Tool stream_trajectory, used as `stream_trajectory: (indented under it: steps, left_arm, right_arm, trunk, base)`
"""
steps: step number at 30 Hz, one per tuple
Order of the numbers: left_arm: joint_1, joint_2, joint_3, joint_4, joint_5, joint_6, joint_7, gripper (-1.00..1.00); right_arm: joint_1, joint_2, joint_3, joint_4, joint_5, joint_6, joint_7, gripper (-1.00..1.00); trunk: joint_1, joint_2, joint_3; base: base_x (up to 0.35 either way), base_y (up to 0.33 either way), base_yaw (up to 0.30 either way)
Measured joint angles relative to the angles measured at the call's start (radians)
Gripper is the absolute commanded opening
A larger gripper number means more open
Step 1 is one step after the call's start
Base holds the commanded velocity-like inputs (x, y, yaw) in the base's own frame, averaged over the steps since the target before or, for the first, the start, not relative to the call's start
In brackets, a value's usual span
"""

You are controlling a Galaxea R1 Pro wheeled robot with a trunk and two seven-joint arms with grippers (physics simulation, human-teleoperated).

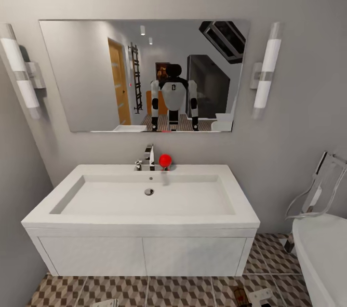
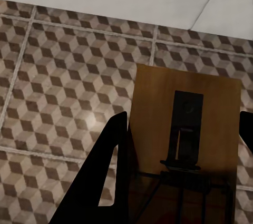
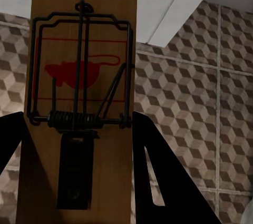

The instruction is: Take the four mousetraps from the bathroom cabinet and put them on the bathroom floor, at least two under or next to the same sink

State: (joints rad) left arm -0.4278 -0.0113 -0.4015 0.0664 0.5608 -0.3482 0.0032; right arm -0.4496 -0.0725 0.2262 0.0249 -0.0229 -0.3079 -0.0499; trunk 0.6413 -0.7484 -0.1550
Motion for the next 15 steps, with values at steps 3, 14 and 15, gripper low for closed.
stream_trajectory:
  steps: [3, 14, 15]
  left_arm:
    - [0.0, 0.001, 0.001, 0.0, 0.0, 0.0, 0.0, -1.0]
    - [0.0, 0.002, 0.003, 0.0, 0.0, 0.001, 0.001, -1.0]
    - [0.0, 0.002, 0.003, 0.0, 0.0, 0.001, 0.002, -1.0]
  right_arm:
    - [0.0, 0.0, 0.0, 0.0, 0.0, 0.0, 0.0, -1.0]
    - [0.0, 0.0, 0.0, 0.0, 0.0, 0.0, 0.0, -1.0]
    - [0.0, 0.0, 0.0, 0.0, 0.0, 0.0, 0.0, -1.0]
  trunk:
    - [0.012, -0.021, -0.009]
    - [0.054, -0.098, -0.044]
    - [0.058, -0.105, -0.047]
  base:
    - [0.0, 0.0, 0.0]
    - [0.0, 0.0, 0.0]
    - [0.0, 0.0, 0.0]
